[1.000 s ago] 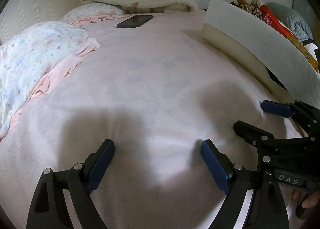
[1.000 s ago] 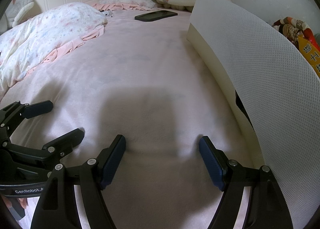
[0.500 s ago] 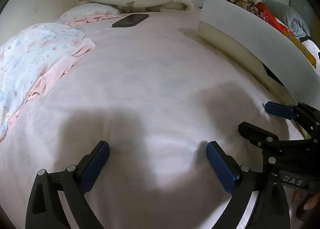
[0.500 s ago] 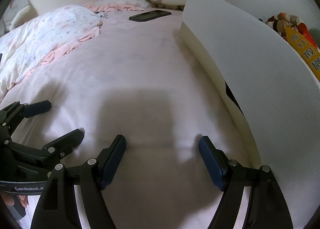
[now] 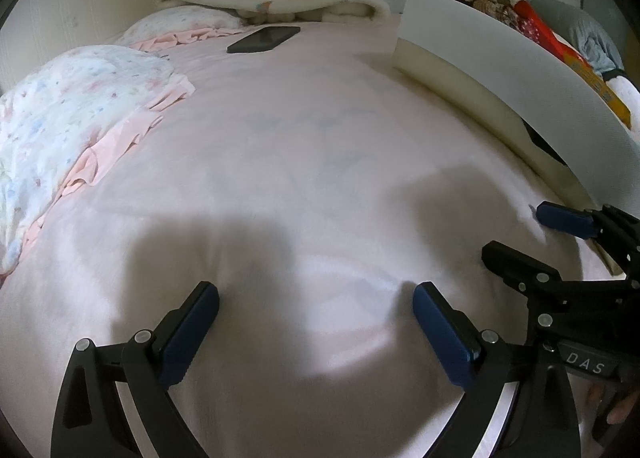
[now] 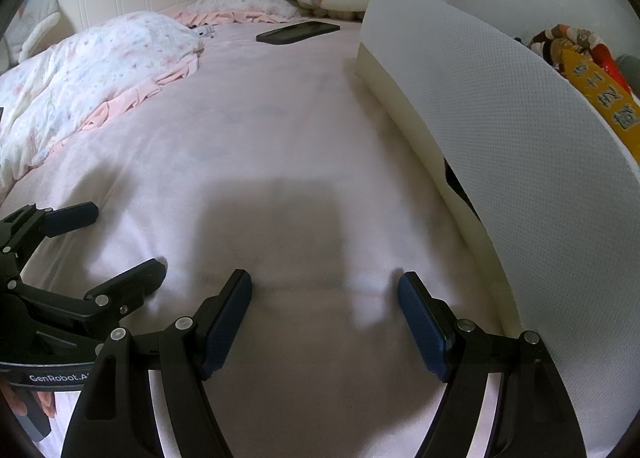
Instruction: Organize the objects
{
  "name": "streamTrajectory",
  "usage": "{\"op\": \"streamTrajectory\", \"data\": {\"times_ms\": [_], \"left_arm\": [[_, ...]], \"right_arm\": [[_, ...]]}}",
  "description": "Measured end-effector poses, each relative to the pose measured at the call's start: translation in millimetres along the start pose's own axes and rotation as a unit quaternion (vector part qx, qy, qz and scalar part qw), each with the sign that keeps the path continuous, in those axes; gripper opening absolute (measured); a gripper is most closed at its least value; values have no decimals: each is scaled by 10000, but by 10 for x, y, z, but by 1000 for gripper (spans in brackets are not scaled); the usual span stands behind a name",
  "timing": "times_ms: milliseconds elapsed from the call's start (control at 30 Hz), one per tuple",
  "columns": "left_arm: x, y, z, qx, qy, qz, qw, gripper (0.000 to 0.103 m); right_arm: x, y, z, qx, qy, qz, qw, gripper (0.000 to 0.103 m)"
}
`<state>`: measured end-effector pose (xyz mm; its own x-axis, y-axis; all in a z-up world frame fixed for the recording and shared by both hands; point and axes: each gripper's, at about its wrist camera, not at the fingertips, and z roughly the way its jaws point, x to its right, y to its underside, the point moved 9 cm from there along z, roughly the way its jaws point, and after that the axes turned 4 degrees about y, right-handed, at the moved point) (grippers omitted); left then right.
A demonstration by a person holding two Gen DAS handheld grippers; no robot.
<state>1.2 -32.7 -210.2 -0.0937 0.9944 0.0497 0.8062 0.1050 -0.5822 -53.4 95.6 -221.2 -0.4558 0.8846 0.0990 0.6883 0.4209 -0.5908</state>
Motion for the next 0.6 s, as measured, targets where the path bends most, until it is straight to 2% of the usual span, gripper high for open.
{"op": "streamTrajectory", "data": {"times_ms": [133,267,467,600], "left_arm": [[101,115,-90,-40,-77,76,9999,99],[148,208,-187,185,-241,145,9994,99],[110,213,-169,155,-153,16,9998,103],[117,223,-166,168,-163,19,9997,103]], "right_arm": [[33,109,-70,-65,23,69,10000,75],[37,215,-144,-88,38,-23,10000,75],[49,220,-120,15,163,184,9997,81],[60,228,-118,20,71,268,9996,82]]}}
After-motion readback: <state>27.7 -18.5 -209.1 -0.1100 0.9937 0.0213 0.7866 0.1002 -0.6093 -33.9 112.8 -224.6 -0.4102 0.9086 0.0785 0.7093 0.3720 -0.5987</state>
